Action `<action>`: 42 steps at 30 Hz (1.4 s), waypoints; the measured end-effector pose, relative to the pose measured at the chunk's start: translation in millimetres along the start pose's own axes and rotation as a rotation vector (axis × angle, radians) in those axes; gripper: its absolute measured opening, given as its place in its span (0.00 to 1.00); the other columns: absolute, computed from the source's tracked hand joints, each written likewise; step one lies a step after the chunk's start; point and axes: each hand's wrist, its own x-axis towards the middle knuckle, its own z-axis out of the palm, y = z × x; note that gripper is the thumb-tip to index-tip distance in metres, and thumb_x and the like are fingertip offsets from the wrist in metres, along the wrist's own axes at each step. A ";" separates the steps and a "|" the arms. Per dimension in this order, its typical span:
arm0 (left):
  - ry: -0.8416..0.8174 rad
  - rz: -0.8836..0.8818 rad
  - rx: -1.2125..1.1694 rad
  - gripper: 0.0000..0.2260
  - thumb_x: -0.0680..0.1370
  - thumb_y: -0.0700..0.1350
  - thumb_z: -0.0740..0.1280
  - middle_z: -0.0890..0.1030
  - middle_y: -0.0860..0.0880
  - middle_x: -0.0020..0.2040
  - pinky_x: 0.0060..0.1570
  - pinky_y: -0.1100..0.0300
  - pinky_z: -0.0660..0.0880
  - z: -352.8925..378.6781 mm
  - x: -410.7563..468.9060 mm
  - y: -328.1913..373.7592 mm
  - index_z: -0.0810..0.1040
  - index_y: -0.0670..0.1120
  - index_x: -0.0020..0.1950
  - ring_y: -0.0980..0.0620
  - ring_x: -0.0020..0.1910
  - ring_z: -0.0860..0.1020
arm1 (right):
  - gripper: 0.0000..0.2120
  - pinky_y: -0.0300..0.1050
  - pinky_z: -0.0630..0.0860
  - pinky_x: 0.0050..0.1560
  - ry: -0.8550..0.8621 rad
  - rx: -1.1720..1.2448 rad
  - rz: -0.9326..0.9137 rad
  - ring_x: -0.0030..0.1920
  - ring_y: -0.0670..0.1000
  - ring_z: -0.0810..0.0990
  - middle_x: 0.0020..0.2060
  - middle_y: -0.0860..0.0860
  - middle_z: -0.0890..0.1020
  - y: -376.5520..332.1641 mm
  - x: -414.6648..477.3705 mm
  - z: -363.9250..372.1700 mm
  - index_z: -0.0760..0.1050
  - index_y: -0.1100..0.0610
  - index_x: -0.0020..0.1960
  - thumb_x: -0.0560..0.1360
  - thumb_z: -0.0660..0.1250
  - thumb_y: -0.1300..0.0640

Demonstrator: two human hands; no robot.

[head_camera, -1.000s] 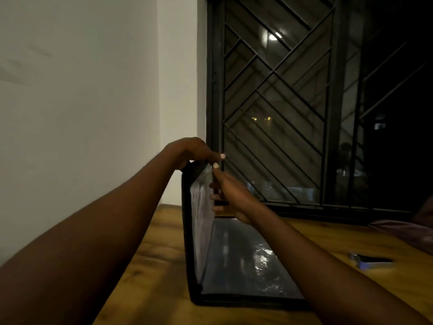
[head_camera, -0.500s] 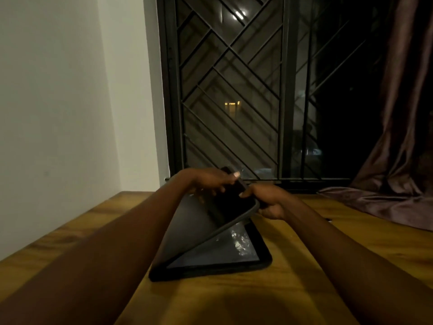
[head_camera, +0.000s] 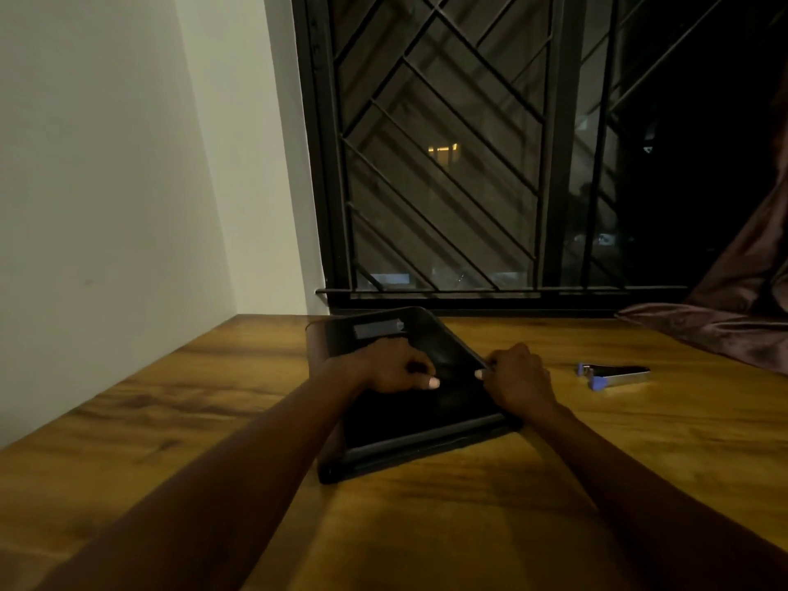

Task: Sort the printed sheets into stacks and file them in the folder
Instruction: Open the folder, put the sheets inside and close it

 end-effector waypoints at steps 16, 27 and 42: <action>0.292 0.021 0.121 0.19 0.80 0.63 0.51 0.68 0.50 0.65 0.68 0.39 0.55 37.8 9.5 -18.2 0.67 0.61 0.69 0.46 0.66 0.63 | 0.12 0.42 0.72 0.40 0.003 0.137 -0.839 0.36 0.45 0.74 0.35 0.45 0.76 -81.9 -135.3 11.2 0.76 0.52 0.39 0.74 0.62 0.46; 0.303 -0.104 0.047 0.22 0.79 0.66 0.48 0.60 0.52 0.76 0.69 0.28 0.44 49.3 25.0 -22.2 0.61 0.65 0.73 0.47 0.76 0.54 | 0.11 0.47 0.73 0.40 0.002 0.106 -0.905 0.38 0.54 0.75 0.38 0.55 0.78 -89.1 -135.4 17.0 0.78 0.58 0.42 0.76 0.62 0.54; 0.261 -0.146 0.078 0.23 0.79 0.66 0.47 0.59 0.52 0.77 0.69 0.29 0.47 49.1 26.9 -19.1 0.60 0.65 0.74 0.47 0.76 0.55 | 0.11 0.47 0.75 0.48 -0.066 0.066 -0.559 0.41 0.51 0.75 0.39 0.52 0.77 -69.6 -132.9 7.4 0.76 0.57 0.44 0.79 0.60 0.52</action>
